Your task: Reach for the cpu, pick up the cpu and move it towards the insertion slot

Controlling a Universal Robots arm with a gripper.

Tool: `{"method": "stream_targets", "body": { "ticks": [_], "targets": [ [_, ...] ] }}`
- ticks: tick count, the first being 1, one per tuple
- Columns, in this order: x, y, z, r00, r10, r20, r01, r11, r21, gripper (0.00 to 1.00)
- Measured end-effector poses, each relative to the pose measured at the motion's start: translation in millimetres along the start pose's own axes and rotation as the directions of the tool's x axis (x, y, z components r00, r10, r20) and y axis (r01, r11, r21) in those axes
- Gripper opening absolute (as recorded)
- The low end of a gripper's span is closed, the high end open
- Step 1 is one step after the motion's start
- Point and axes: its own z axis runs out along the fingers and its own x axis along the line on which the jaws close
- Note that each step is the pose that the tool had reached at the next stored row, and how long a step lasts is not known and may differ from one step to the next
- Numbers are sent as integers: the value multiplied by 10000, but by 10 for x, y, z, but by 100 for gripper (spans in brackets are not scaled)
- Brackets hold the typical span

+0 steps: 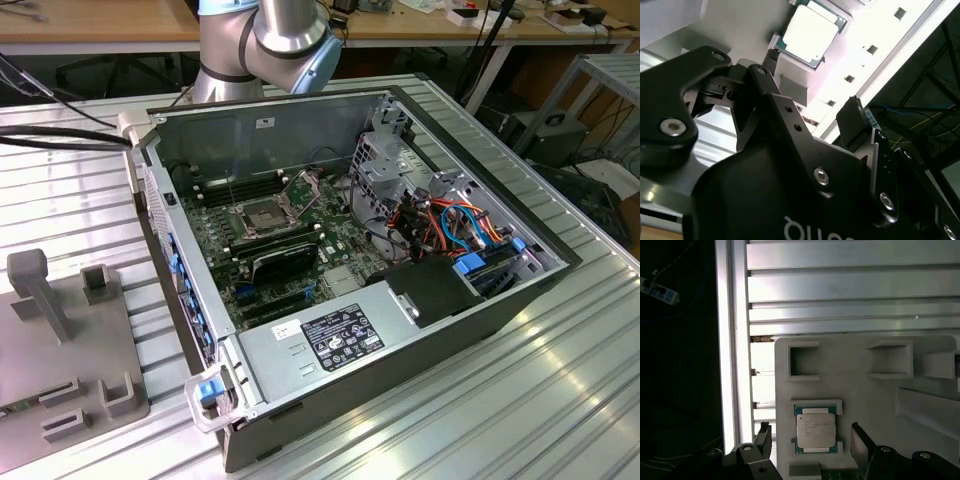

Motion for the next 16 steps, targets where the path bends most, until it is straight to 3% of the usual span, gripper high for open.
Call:
{"method": "stream_targets", "body": {
  "ticks": [5, 11, 16],
  "targets": [
    [-1, -41, 100, 9991, -427, -28, 427, 9991, 6, 74],
    [-24, -55, 262, 9993, -381, -26, 381, 9993, 10, 74],
    [-27, -89, 344, 9995, -317, -25, 317, 9995, 18, 74]
  ]
}}
